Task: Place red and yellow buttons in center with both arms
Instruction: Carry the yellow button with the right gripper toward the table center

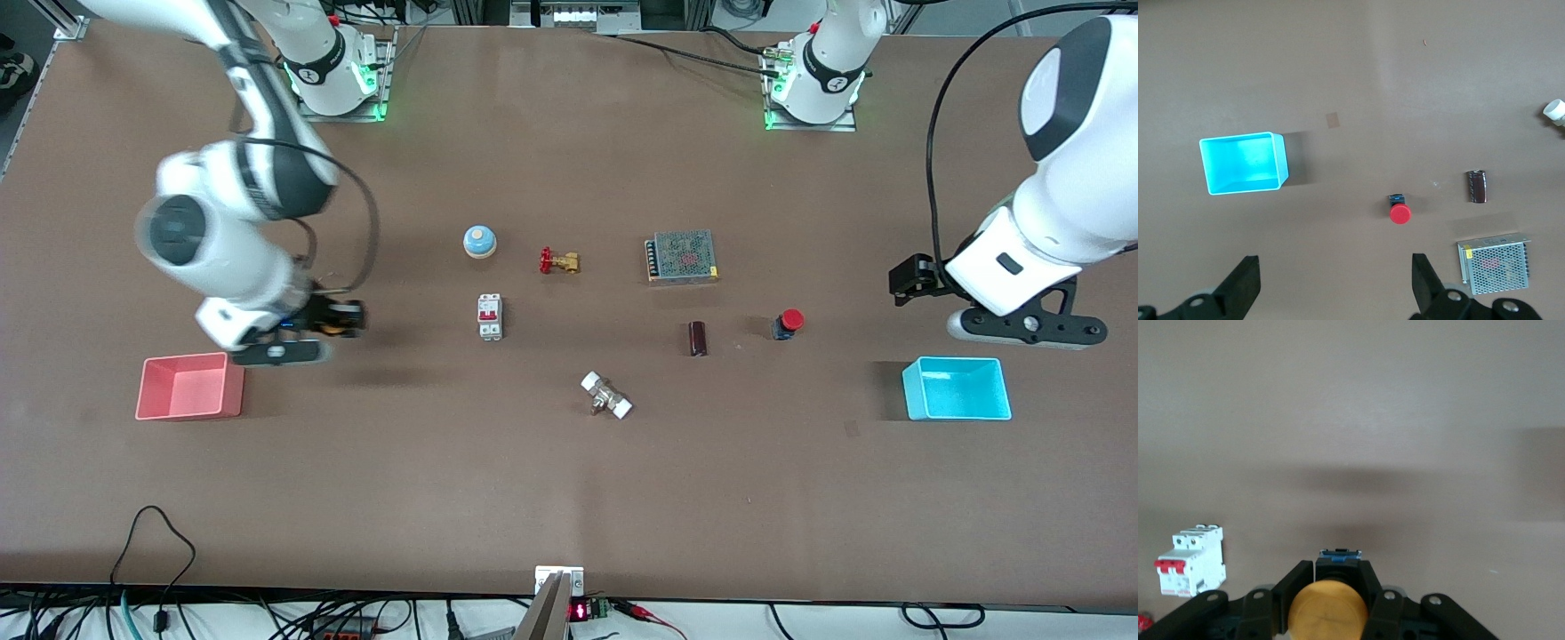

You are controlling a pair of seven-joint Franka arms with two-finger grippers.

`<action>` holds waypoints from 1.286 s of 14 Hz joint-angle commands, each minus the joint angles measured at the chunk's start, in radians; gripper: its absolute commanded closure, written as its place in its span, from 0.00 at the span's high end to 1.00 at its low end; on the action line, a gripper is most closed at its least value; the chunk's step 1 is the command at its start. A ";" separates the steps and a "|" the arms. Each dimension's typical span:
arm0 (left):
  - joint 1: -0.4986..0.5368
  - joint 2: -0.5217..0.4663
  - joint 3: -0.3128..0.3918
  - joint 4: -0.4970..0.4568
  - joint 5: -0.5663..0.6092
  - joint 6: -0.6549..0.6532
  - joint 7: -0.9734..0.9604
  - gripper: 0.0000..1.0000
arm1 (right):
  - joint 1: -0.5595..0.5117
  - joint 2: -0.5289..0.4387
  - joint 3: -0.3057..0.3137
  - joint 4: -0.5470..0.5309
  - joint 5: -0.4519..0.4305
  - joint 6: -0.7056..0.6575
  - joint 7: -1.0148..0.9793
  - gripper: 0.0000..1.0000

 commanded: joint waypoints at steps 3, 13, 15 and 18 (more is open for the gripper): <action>-0.169 -0.223 0.249 -0.242 -0.067 0.084 0.042 1.00 | 0.009 0.077 -0.010 -0.070 -0.048 0.190 0.016 0.30; -0.182 -0.304 0.238 -0.363 -0.065 0.117 0.046 1.00 | 0.007 0.169 -0.010 -0.081 -0.122 0.273 0.015 0.34; -0.183 -0.303 0.236 -0.360 -0.064 0.120 0.046 1.00 | 0.007 0.170 -0.010 -0.081 -0.122 0.275 0.015 0.41; -0.183 -0.303 0.236 -0.360 -0.065 0.118 0.066 1.00 | 0.004 0.170 -0.010 -0.076 -0.119 0.273 0.016 0.78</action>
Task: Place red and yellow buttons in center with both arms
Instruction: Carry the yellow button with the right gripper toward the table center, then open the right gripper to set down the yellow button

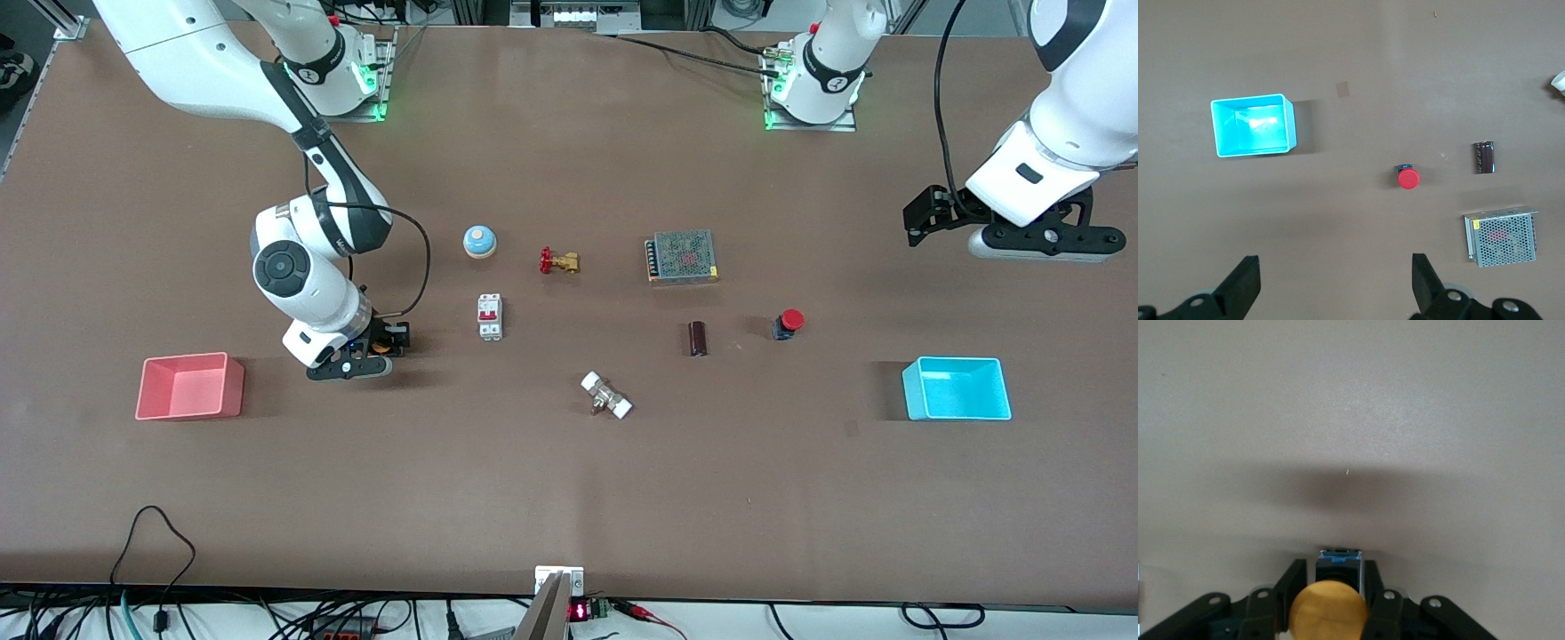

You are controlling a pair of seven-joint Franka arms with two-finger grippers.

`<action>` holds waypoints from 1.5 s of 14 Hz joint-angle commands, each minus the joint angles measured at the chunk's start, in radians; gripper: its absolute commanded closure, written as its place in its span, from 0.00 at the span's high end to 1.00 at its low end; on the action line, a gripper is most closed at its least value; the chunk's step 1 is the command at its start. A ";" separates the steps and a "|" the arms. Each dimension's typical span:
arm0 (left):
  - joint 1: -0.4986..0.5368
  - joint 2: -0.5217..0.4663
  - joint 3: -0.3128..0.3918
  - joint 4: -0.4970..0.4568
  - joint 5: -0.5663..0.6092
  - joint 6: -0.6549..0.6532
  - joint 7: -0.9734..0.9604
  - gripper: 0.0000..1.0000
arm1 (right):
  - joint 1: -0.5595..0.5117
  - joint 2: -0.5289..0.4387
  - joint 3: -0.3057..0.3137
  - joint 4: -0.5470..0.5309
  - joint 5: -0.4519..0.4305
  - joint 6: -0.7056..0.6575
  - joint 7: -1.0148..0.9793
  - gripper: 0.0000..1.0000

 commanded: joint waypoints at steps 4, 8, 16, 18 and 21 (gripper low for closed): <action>-0.003 -0.002 0.003 0.002 -0.010 0.008 0.049 1.00 | -0.012 -0.040 0.002 0.029 0.002 -0.009 -0.002 1.00; -0.003 -0.001 0.003 0.002 -0.010 0.006 0.049 1.00 | -0.042 -0.126 0.001 0.144 0.105 -0.228 -0.013 1.00; -0.003 -0.002 0.003 0.003 -0.010 0.005 0.048 1.00 | -0.107 -0.370 -0.066 0.305 0.124 -0.684 -0.016 1.00; -0.003 -0.002 0.003 0.003 -0.010 0.005 0.048 1.00 | -0.109 -0.446 -0.105 0.306 0.122 -0.749 -0.017 1.00; -0.003 -0.002 0.003 0.003 -0.012 0.005 0.048 1.00 | -0.115 -0.517 -0.108 0.299 0.127 -0.853 -0.019 1.00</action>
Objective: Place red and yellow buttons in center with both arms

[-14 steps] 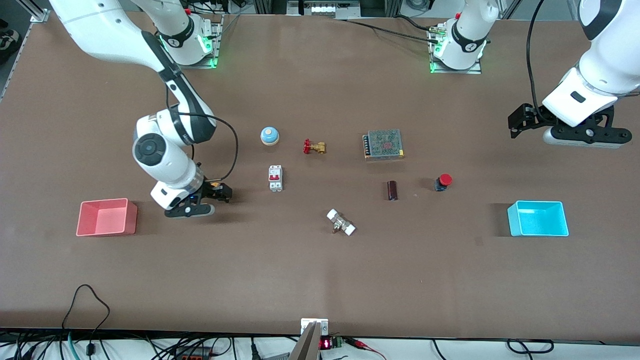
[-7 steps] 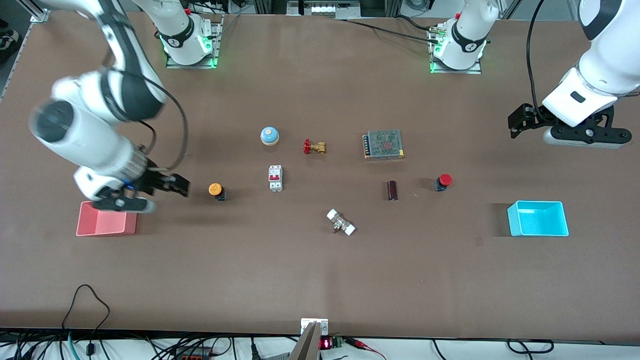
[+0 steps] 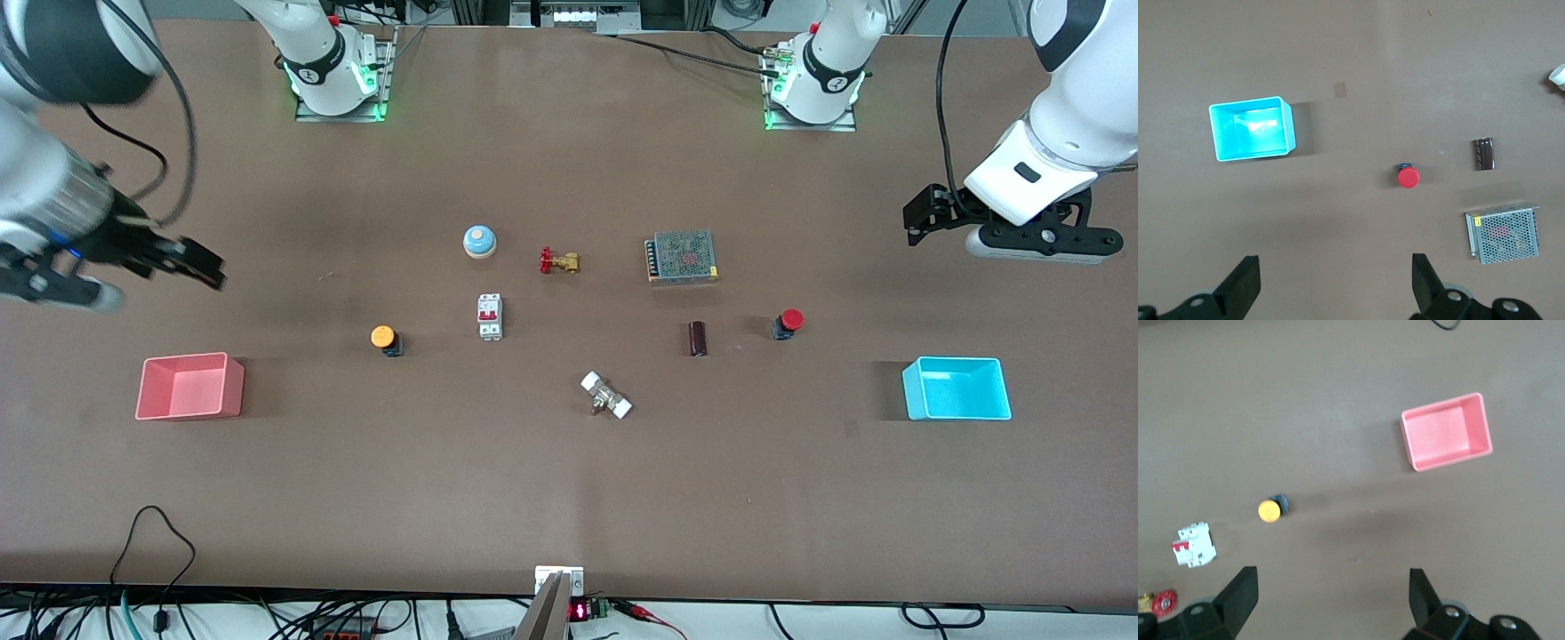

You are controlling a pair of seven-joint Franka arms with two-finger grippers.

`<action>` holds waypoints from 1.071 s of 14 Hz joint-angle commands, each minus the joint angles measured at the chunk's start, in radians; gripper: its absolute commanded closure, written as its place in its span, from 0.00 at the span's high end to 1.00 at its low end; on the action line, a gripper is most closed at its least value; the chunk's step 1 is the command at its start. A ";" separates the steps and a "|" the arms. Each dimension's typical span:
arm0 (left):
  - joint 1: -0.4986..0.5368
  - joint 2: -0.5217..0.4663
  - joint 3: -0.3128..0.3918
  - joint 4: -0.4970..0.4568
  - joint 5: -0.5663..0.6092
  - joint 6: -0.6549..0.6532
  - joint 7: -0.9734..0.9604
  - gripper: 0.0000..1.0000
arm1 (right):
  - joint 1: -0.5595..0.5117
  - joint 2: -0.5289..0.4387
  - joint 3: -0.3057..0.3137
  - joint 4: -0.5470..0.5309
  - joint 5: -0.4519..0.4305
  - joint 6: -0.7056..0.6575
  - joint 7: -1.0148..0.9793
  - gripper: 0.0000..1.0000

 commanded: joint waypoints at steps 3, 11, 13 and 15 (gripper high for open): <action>-0.006 0.003 -0.009 0.023 -0.010 0.002 0.014 1.00 | -0.012 -0.080 0.003 -0.030 0.020 -0.068 -0.013 1.00; -0.005 0.003 -0.012 0.023 -0.012 0.002 0.012 1.00 | 0.126 -0.051 -0.120 0.007 0.025 -0.074 -0.041 1.00; -0.006 0.002 -0.014 0.023 -0.012 -0.010 0.012 1.00 | 0.137 -0.041 -0.139 0.007 0.026 -0.074 -0.041 1.00; -0.003 0.002 -0.028 0.022 -0.012 -0.026 0.010 1.00 | 0.139 -0.040 -0.139 0.007 0.023 -0.074 -0.042 1.00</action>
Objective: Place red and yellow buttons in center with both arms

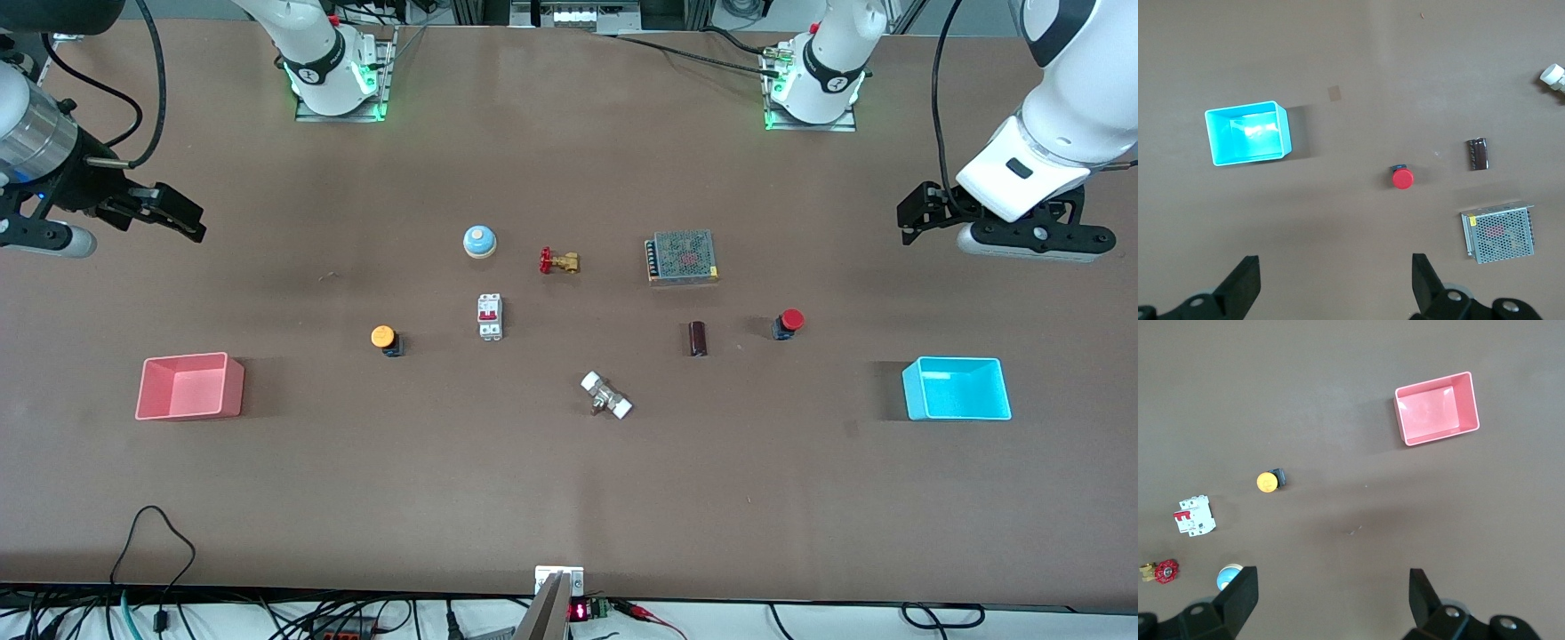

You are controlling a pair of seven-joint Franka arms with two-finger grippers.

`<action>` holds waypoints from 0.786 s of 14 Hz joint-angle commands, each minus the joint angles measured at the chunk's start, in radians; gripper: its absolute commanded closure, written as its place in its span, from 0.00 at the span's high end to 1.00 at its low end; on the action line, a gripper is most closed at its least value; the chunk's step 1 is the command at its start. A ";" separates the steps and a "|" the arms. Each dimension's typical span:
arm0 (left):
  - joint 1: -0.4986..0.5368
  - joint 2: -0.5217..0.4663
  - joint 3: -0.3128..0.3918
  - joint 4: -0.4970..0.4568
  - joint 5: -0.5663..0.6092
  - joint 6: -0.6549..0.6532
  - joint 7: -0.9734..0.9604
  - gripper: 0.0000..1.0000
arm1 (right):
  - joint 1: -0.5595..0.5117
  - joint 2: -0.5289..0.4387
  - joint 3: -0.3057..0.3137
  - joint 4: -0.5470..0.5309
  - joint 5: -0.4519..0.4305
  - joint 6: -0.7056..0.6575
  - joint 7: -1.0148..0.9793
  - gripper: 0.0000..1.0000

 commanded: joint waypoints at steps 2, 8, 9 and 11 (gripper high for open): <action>0.007 0.002 -0.010 0.014 -0.012 -0.023 0.017 1.00 | 0.021 0.006 -0.020 0.015 0.011 -0.009 -0.023 1.00; 0.009 0.003 -0.010 0.014 -0.012 -0.024 0.014 1.00 | 0.025 0.007 -0.018 0.017 0.011 -0.011 -0.021 1.00; 0.012 0.003 -0.009 0.016 -0.027 -0.024 -0.002 1.00 | 0.025 0.007 -0.018 0.015 0.011 -0.009 -0.021 1.00; 0.050 0.022 0.001 0.026 -0.105 -0.021 -0.028 1.00 | 0.025 0.006 -0.018 0.017 0.011 -0.011 -0.021 1.00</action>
